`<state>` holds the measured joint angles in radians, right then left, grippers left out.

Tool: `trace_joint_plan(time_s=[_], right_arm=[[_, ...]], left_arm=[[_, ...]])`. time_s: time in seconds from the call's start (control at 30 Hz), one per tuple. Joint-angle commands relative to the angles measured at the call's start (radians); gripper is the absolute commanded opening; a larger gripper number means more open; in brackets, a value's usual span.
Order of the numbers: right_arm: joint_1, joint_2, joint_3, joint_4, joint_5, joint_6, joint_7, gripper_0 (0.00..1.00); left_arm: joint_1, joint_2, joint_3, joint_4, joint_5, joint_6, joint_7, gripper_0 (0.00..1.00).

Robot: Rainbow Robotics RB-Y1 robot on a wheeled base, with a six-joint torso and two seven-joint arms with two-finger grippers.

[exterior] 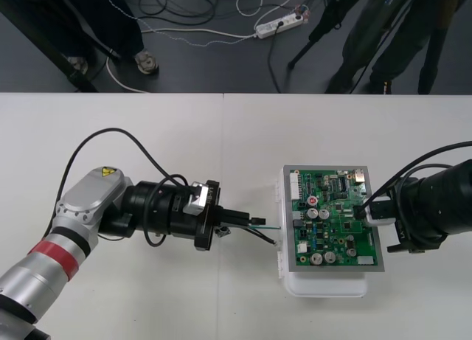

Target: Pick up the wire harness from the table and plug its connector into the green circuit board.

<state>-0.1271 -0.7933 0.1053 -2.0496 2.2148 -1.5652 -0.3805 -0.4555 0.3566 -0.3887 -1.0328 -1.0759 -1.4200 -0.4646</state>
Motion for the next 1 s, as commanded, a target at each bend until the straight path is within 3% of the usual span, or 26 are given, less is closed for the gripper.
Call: trace_joint_plan(time_s=[0.03,1.0], right_arm=[[-0.005,-0.015,0.017,-0.029,0.026,-0.006,0.009,1.0],[0.014,0.034,0.086,-0.093,0.181,-0.006,-0.146,1.0]], left_arm=[[-0.048,-0.036,-0.03,-0.007,-0.004,0.061,0.006,0.0],[-0.078,-0.076,-0.093,-0.007,0.004,0.121,0.023,0.0]])
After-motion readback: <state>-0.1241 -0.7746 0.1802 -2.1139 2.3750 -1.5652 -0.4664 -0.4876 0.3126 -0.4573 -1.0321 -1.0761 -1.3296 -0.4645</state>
